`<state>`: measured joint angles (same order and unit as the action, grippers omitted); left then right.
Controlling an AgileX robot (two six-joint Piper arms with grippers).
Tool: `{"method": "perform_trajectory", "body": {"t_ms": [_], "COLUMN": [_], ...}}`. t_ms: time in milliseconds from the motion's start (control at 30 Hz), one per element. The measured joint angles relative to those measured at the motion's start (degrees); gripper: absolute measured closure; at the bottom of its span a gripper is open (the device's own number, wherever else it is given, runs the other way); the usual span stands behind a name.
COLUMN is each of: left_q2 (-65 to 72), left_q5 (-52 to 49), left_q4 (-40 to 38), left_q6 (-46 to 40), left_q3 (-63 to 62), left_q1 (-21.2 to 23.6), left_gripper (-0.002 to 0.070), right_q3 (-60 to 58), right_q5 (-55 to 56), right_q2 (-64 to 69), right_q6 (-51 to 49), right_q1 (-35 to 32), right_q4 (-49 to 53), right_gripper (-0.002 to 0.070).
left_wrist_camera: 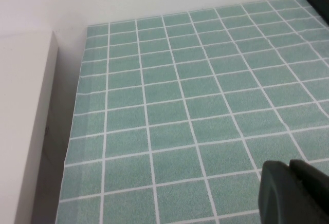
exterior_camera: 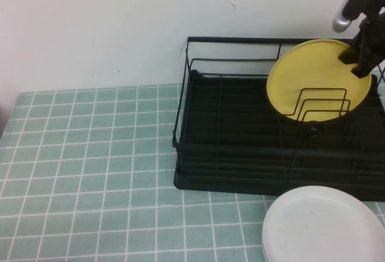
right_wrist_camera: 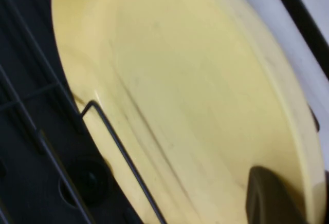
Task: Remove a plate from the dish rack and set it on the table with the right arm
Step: Grasp the plate from the shelf, then place the plate from the table
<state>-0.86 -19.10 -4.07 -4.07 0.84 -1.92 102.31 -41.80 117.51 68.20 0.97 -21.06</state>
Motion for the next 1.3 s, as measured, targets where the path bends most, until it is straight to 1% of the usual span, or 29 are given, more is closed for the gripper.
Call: {"method": "perform_trajectory", "body": {"t_ms": [233, 433, 533, 633, 967, 1033, 1100, 1200, 1300], "left_q2": [0.0, 0.0, 0.0, 0.0, 0.0, 0.0, 0.0, 0.0, 0.0], "left_q5": [0.0, 0.0, 0.0, 0.0, 0.0, 0.0, 0.0, 0.0, 0.0], "left_q4": [0.0, 0.0, 0.0, 0.0, 0.0, 0.0, 0.0, 0.0, 0.0], "left_q6": [0.1, 0.1, 0.1, 0.1, 0.1, 0.1, 0.1, 0.1, 0.0], "left_q3": [0.0, 0.0, 0.0, 0.0, 0.0, 0.0, 0.0, 0.0, 0.0], "left_q1": [0.0, 0.0, 0.0, 0.0, 0.0, 0.0, 0.0, 0.0, 0.0], "left_gripper": [0.0678, 0.0678, 0.0678, 0.0678, 0.0678, 0.0678, 0.0678, 0.0678, 0.0678], "right_q3": [0.0, 0.0, 0.0, 0.0, -0.5, -2.8, -8.0, -20.0, -33.4], "right_q5": [-0.4, -0.6, -1.2, -4.8, -28.1, -28.9, -28.9, -28.8, -25.7], "right_q2": [-1.2, -7.5, -11.8, -16.6, -31.6, -35.2, -39.6, -48.4, -56.6], "right_q6": [0.9, -0.4, -5.1, -10.9, -30.7, -33.3, -35.3, -38.4, -39.9], "right_q1": [0.2, 0.2, 0.3, 0.2, 0.1, 0.1, 0.1, 0.1, 0.1], "right_q4": [0.5, 2.2, 5.1, 7.5, 8.6, 8.6, 8.6, 7.8, 5.1], "right_gripper": [0.0554, 0.0573, 0.0580, 0.0580, 0.0580, 0.0580, 0.0580, 0.0580, 0.0580]}}
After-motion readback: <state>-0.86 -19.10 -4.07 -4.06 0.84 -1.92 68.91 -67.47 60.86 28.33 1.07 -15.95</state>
